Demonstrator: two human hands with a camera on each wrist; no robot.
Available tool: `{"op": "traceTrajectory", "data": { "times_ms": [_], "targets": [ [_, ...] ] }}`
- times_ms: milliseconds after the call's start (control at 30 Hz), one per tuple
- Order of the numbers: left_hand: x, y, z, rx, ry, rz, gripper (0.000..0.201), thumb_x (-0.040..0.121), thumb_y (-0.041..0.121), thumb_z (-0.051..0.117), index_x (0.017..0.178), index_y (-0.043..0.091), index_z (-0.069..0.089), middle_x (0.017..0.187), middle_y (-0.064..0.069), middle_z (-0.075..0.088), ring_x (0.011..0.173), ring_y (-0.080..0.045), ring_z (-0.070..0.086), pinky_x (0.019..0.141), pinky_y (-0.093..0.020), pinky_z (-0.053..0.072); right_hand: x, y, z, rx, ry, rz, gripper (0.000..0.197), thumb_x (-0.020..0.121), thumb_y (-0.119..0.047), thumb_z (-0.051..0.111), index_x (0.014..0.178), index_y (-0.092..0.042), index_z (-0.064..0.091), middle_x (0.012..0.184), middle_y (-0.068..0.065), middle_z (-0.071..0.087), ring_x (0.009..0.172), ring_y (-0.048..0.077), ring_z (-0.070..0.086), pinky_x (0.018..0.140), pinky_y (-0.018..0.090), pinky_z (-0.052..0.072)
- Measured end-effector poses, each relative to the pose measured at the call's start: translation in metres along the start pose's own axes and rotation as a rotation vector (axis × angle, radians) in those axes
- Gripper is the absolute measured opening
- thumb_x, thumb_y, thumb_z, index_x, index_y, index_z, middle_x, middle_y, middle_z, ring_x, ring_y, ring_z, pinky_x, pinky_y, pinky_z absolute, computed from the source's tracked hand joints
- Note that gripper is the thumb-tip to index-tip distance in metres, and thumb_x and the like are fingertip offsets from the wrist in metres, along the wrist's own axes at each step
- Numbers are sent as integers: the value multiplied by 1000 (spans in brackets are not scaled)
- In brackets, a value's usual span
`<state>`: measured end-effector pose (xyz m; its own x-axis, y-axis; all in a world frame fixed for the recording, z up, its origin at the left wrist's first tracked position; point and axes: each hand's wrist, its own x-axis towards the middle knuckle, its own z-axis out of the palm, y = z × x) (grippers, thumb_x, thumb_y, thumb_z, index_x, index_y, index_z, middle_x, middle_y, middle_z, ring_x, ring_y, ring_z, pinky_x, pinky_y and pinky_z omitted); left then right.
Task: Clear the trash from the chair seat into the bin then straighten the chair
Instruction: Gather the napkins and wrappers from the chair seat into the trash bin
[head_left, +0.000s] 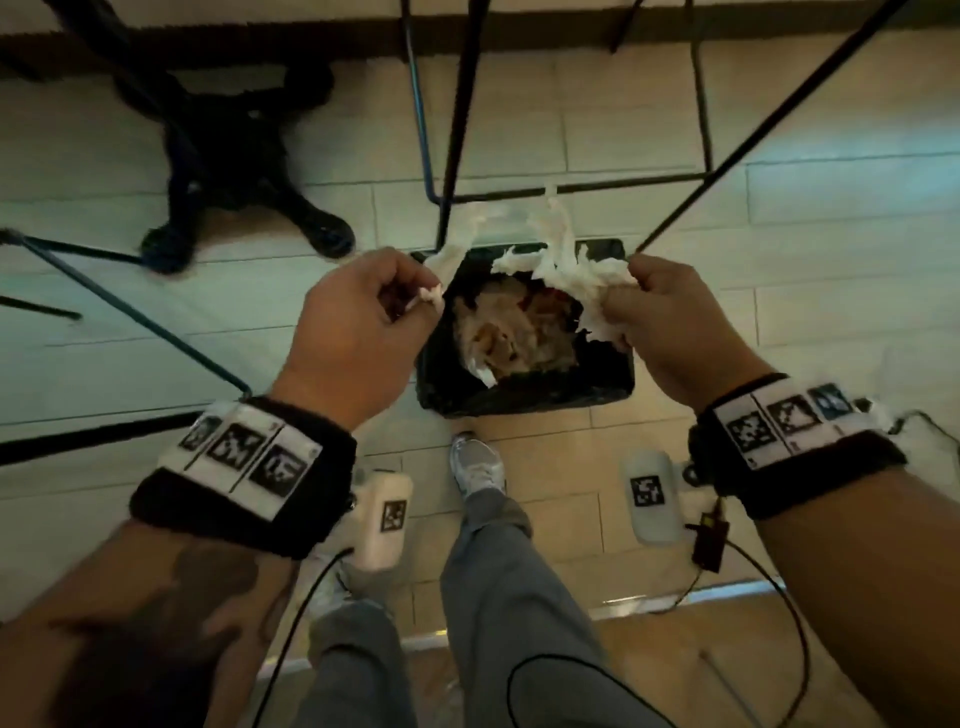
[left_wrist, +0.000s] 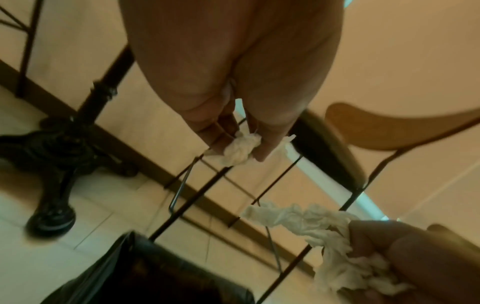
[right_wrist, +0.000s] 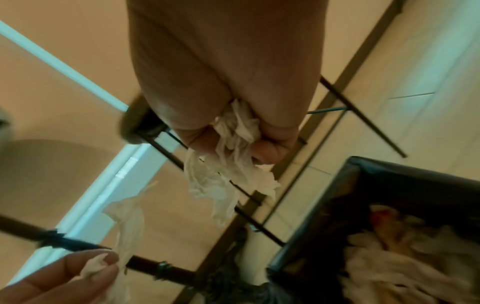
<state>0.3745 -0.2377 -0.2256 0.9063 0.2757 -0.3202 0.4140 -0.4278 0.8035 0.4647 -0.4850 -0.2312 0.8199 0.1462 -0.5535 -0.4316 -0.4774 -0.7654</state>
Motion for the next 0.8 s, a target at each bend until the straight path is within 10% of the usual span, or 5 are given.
{"op": "traceTrajectory", "data": {
  "times_ms": [167, 500, 600, 700, 800],
  "targets": [
    [51, -48, 89, 91, -194, -114, 9, 89, 18, 74, 94, 24, 71, 74, 11, 60, 66, -8, 56, 64, -21, 44, 63, 87, -3, -40, 2, 214, 13, 78, -7, 57, 68, -14, 61, 46, -13, 53, 42, 8, 50, 46, 25, 40],
    [84, -128, 177, 163, -246, -394, 11, 87, 20, 75, 97, 18, 73, 66, 8, 61, 65, -14, 61, 72, -31, 54, 125, 199, 22, -49, -77, 551, 7, 80, -12, 58, 78, -18, 59, 89, 13, 63, 76, 30, 61, 53, 29, 46],
    [84, -131, 185, 110, -318, -450, 42, 89, 31, 76, 130, 24, 65, 113, -1, 72, 107, -24, 69, 98, -38, 56, 131, 208, 26, 37, -80, 580, 24, 72, -18, 65, 97, -19, 65, 109, 14, 68, 97, 34, 69, 64, 33, 56],
    [84, -130, 186, 109, -415, -492, 85, 92, 52, 66, 161, 39, 18, 164, -4, 37, 141, -28, 49, 118, -43, 39, 132, 207, 28, 126, -111, 610, 85, 77, -32, 78, 153, -33, 39, 153, 8, 49, 129, 33, 54, 92, 48, 55],
    [84, -130, 182, 129, -431, -552, 89, 93, 66, 53, 160, 46, -2, 173, -7, 0, 158, -30, 18, 127, -43, 19, 128, 201, 25, 107, -139, 589, 101, 83, -48, 75, 162, -45, 13, 168, 1, 31, 145, 34, 40, 110, 59, 42]
  ]
}}
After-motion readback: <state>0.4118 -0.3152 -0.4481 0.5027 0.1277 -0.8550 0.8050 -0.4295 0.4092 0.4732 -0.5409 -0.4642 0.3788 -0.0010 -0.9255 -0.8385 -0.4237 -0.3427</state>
